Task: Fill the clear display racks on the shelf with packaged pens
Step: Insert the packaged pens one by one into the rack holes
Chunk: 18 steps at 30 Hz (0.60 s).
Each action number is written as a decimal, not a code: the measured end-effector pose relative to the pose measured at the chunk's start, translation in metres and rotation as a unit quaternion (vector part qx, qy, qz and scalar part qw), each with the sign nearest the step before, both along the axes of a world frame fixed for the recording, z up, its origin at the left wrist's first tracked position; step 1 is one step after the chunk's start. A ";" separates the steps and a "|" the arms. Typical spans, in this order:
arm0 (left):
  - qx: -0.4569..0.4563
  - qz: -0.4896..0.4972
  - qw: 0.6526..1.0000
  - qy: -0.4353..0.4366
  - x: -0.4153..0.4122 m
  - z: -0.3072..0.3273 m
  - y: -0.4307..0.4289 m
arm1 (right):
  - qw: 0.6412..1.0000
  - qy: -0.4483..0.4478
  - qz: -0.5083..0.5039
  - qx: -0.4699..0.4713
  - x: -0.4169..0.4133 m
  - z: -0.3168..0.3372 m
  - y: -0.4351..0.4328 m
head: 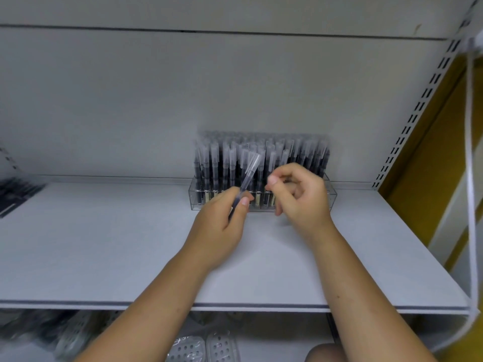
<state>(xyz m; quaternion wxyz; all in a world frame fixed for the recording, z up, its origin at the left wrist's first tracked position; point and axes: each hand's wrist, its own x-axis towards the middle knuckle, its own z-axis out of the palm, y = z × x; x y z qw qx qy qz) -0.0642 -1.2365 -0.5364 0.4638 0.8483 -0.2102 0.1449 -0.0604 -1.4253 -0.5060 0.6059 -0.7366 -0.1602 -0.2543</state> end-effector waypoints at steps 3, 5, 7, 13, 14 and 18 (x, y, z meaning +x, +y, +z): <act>0.027 -0.008 0.999 -0.023 -0.001 0.001 -0.001 | 0.995 0.055 0.074 -0.025 -0.003 0.002 0.003; 0.044 -0.008 0.998 -0.036 -0.001 0.001 -0.002 | 0.993 0.073 0.093 -0.023 -0.002 0.000 0.004; 0.062 -0.007 0.997 -0.045 -0.001 0.001 -0.004 | 0.991 0.084 0.099 -0.018 0.000 -0.002 0.005; 0.116 0.007 0.991 -0.070 0.000 -0.001 -0.006 | 0.990 0.088 0.105 -0.020 0.002 -0.003 0.005; 0.119 0.012 0.990 -0.074 0.000 -0.001 -0.007 | 0.991 0.084 0.104 -0.014 0.002 -0.002 0.005; 0.127 0.017 0.989 -0.074 -0.002 -0.002 -0.008 | 0.993 0.066 0.097 0.022 0.002 0.001 0.002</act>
